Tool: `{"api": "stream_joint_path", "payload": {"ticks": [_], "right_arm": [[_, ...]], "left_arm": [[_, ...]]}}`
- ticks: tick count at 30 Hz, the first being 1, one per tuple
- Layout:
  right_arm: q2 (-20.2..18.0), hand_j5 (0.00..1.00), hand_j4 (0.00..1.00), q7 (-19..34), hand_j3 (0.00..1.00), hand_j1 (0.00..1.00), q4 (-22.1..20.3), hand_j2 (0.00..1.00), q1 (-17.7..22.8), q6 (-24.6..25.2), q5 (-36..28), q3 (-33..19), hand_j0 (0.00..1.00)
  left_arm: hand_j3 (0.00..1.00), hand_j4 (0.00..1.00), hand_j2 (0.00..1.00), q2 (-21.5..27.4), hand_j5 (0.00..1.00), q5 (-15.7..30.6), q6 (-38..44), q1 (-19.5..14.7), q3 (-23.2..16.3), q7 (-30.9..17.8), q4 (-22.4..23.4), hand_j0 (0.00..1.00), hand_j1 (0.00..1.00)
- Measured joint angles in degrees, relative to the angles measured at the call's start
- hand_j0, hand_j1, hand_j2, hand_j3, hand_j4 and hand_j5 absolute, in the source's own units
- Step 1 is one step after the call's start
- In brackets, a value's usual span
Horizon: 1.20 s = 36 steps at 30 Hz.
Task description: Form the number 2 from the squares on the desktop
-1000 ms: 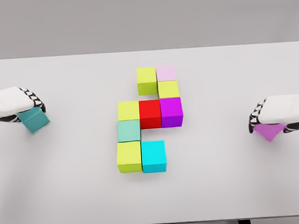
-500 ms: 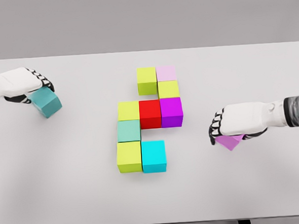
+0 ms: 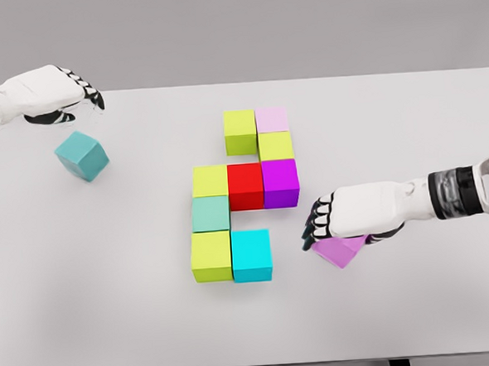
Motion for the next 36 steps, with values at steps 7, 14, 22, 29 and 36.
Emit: {"api": "stream_joint_path", "payload": {"ticks": [7,14,22,29,36], "right_arm": [[-1.6,1.0,1.0,0.0,1.0,1.0,0.0,1.0,-0.3,0.0,-3.9,-0.9,1.0],[-7.6,1.0,1.0,0.0,1.0,1.0,3.6,1.0,-0.1,0.0,-9.6,-5.5,1.0],[-6.9,1.0,1.0,0.3,1.0,1.0,12.6,1.0,-2.4,0.0,-2.2,-4.9,1.0],[-4.9,1.0,1.0,0.4,1.0,1.0,12.7,1.0,-6.2,0.0,1.9,3.2,1.0],[-4.5,1.0,1.0,0.4,1.0,1.0,7.8,1.0,-6.2,0.0,4.8,6.0,1.0]], "left_arm": [[1.0,1.0,1.0,-1.8,1.0,0.6,0.0,0.1,0.2,-0.8,2.5,1.0,1.0],[1.0,1.0,1.0,-1.6,1.0,0.5,0.0,1.0,-0.2,-1.0,2.8,1.0,1.0],[1.0,1.0,1.0,0.6,1.0,0.5,0.0,1.0,-0.4,-1.1,2.8,1.0,1.0],[1.0,1.0,1.0,2.7,1.0,0.3,0.0,1.0,-2.9,-1.1,2.5,1.0,1.0],[1.0,1.0,1.0,2.9,1.0,0.3,0.0,1.1,-6.0,-1.1,2.5,1.0,1.0]]}}
